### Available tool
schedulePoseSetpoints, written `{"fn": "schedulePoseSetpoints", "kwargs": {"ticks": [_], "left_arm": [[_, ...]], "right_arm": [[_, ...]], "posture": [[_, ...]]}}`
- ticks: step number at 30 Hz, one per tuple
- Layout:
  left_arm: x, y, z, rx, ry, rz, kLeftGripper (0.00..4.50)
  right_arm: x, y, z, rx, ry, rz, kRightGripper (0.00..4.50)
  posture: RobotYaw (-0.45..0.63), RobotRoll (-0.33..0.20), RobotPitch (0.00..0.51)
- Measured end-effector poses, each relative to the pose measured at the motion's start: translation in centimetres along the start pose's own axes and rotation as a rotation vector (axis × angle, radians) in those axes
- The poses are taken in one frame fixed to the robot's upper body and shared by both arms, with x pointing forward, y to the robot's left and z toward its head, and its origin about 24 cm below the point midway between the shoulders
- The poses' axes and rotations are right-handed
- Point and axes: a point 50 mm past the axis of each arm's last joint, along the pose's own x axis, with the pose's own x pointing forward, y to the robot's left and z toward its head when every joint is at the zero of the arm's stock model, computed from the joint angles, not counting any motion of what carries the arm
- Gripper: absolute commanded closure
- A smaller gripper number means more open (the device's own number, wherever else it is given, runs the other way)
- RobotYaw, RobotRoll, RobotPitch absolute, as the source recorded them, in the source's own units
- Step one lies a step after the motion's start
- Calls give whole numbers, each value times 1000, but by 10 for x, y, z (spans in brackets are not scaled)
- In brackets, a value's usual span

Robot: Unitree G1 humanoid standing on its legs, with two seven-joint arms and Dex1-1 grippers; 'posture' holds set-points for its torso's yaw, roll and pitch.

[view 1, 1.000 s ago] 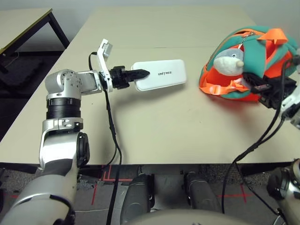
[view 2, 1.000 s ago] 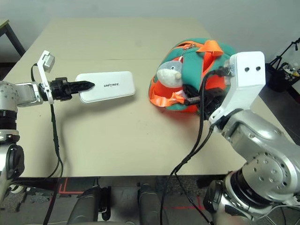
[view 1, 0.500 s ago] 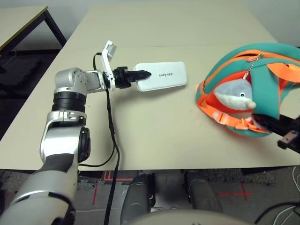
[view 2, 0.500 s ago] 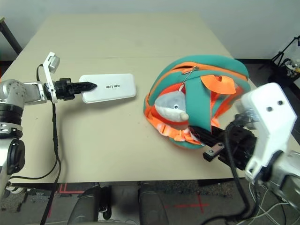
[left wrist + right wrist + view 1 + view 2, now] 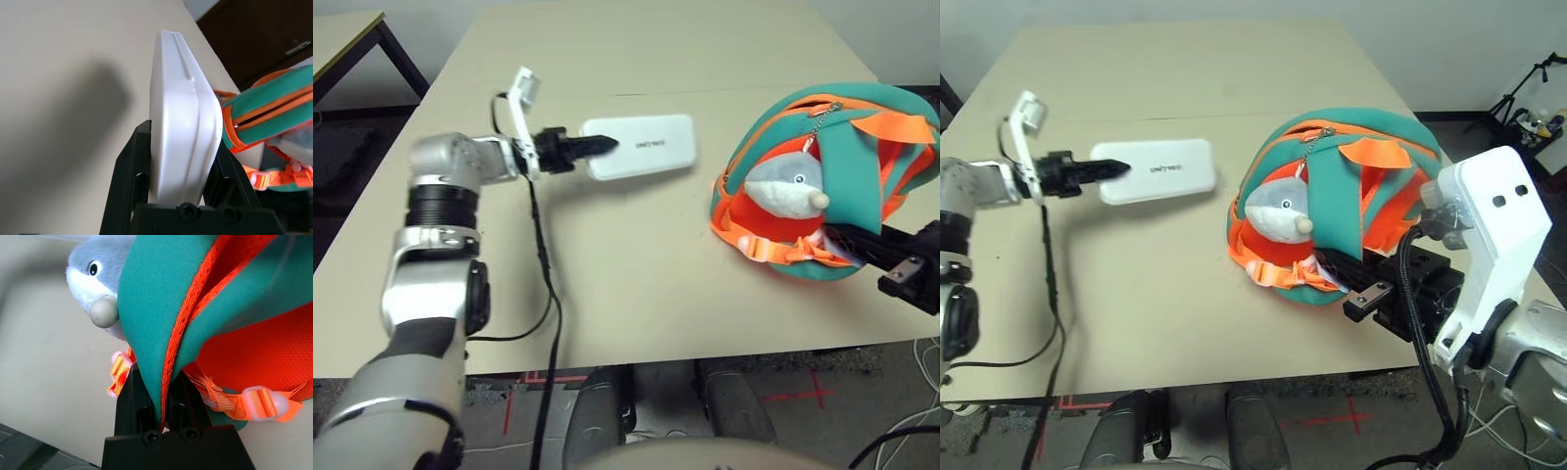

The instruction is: Put the pencil case into the backpack and zip it.

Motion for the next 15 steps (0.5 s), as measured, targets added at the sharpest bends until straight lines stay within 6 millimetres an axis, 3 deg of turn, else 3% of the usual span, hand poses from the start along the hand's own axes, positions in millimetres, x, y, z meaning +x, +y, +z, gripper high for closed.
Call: {"fn": "schedulePoseSetpoints", "kwargs": {"ticks": [3,5,11,15], "left_arm": [[-20,-15,19,141,15,-34,3089],[-21,-28,29,222,25,-92,3089],[-11,-64,53,417,66,-268,3089],[8,-76,58,500,88,-376,3089]], "right_arm": [[1,-6,-8,9,10,-8,4332],[2,-9,-11,3,13,-6,4332],[5,-16,-10,-27,8,5,4332],[7,-19,-9,-41,-2,7,4332]], "posture": [[-204,0,131],[-200,0,128],[-190,0,115],[-203,0,104]]}}
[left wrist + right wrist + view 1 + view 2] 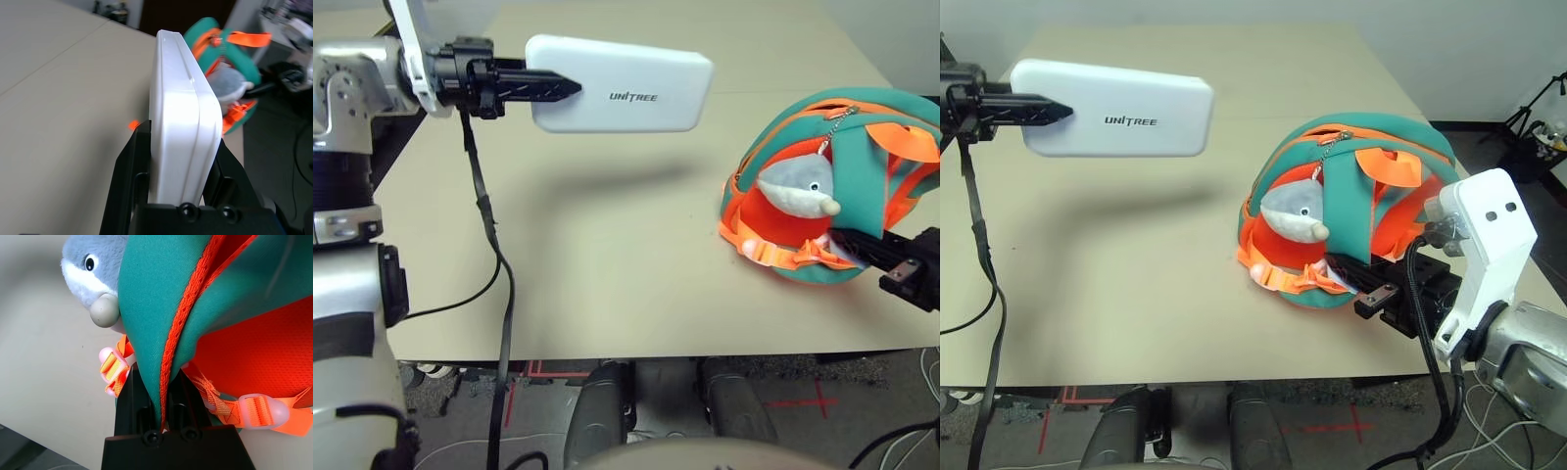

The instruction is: Put the pencil case into the backpack and zip it.

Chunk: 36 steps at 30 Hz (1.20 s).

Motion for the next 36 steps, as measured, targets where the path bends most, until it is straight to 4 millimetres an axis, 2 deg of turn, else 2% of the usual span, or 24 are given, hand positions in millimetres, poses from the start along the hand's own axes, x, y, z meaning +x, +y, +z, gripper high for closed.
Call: {"fn": "schedulePoseSetpoints", "kwargs": {"ticks": [5,16,27,36], "left_arm": [[22,17,-5,39,29,-52,3089],[47,42,-14,80,95,-72,3089],[50,41,-10,92,104,-91,3089],[49,29,0,123,108,-134,3089]], "right_arm": [[3,-1,0,-8,-11,5,4332],[4,0,0,-8,-26,-7,4332],[9,1,0,-18,-33,-4,4332],[11,0,1,-26,-40,-6,4332]], "posture": [[-222,0,104],[-278,0,111],[-273,0,117],[-262,0,117]]}}
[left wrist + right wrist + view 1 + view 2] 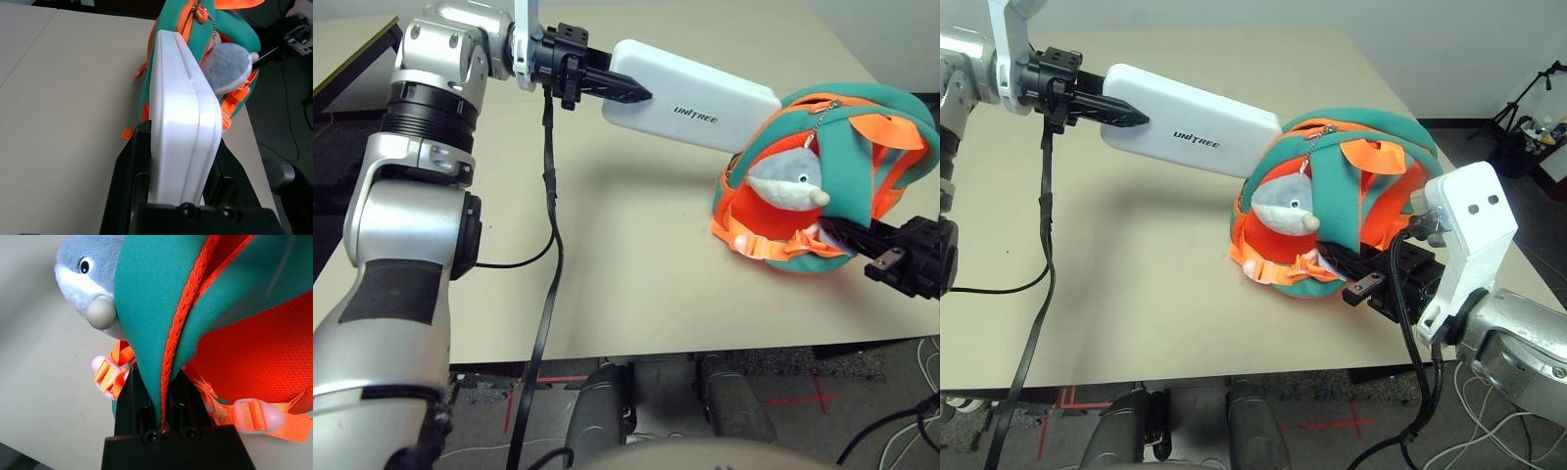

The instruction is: Put the pencil case into the backpack and zip it.

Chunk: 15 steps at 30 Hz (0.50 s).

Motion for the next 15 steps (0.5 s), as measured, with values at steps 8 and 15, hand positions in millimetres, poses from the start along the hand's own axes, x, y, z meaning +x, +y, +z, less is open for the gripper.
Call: {"fn": "schedulePoseSetpoints", "kwargs": {"ticks": [8,15], "left_arm": [[5,-6,-2,-10,10,-32,3089],[27,-4,-8,-2,17,-77,3089]], "right_arm": [[3,-1,0,-1,1,2,4332],[6,-1,1,-9,-5,10,4332]], "posture": [[-277,0,116],[-286,0,115]]}}
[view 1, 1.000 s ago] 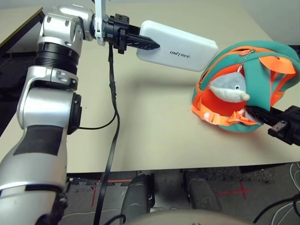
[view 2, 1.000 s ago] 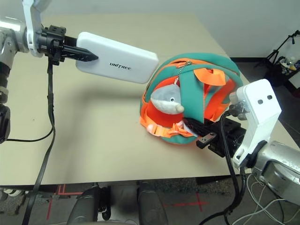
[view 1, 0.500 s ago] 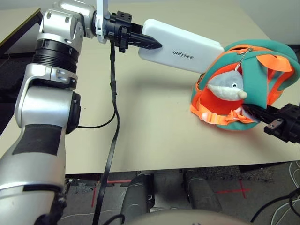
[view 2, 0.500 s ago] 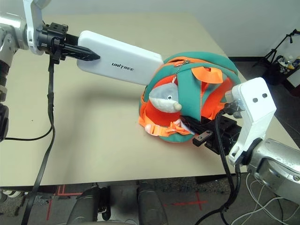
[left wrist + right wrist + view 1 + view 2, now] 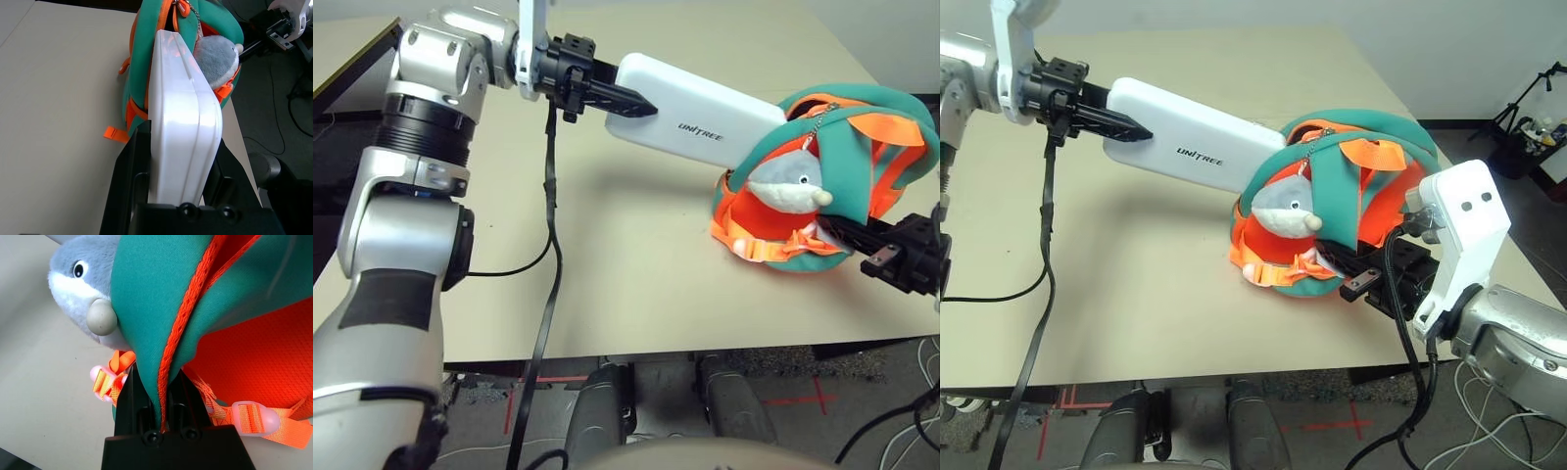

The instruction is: Put the pencil case into the backpack and zip it.

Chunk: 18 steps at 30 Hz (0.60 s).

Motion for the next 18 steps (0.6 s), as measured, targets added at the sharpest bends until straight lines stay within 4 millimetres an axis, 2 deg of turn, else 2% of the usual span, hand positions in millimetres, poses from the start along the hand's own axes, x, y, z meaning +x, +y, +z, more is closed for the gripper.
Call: {"fn": "schedulePoseSetpoints", "kwargs": {"ticks": [10,18], "left_arm": [[38,15,-11,43,-3,-28,3089],[61,19,-17,56,5,-44,3089]], "right_arm": [[4,1,2,-2,-13,5,4332],[8,3,4,0,-28,17,4332]], "posture": [[-295,0,116],[-299,0,118]]}}
